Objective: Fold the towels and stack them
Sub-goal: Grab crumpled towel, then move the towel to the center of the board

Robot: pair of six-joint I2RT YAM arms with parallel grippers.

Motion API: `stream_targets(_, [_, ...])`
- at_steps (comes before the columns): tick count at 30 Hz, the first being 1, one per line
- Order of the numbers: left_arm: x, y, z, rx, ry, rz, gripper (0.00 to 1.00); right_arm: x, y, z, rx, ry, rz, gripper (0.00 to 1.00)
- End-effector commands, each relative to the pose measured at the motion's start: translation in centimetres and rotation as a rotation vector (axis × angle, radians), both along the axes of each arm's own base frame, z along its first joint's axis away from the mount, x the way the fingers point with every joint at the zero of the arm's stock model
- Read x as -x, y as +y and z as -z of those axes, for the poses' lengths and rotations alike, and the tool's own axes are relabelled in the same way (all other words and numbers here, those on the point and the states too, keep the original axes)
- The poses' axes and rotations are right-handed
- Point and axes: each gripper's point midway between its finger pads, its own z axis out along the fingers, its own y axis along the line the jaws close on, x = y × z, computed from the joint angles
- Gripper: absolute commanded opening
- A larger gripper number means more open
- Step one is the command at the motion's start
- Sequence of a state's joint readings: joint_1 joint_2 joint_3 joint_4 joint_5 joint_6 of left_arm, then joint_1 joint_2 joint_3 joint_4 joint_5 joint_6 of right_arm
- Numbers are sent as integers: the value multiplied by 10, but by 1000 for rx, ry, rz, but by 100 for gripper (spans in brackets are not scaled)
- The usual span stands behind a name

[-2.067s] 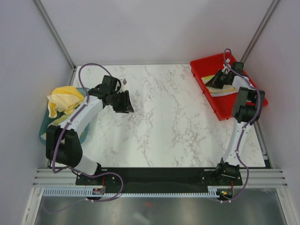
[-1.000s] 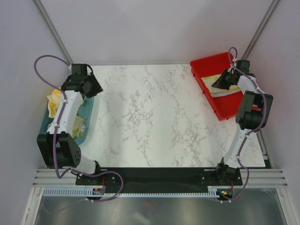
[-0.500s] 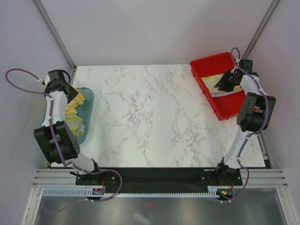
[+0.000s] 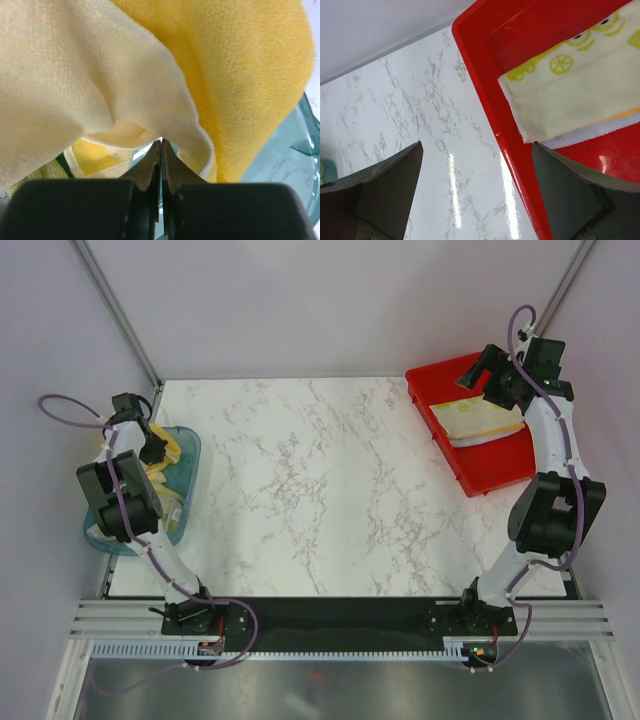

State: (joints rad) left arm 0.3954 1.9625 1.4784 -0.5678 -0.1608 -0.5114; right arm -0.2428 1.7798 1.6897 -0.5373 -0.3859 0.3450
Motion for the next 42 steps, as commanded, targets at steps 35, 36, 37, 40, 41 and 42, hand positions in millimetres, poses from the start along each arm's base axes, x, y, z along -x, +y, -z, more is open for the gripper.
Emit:
stream_targets(35, [-37,-84,-228,-183,-554,314,2,23,53,-36,-28,-106,-129,98])
stream_targets(36, [-39,-111,-247,-134,-618,461,2,25,53,-36,-18,-104,-120,98])
stream_targets(37, [-32,-128,-271,-115,-681,532,2,31,58,-32,-14,-96,-125,98])
stream_targets(40, [-15,-195,-311,8,-803,748,2,47,80,-18,-15,-60,-143,98])
stream_targets(41, [-1,-213,-327,19,-843,792,2,52,96,-16,-21,-61,-175,98])
stream_targets(42, [7,-231,-333,38,-863,841,2,57,103,-14,-30,-59,-184,98])
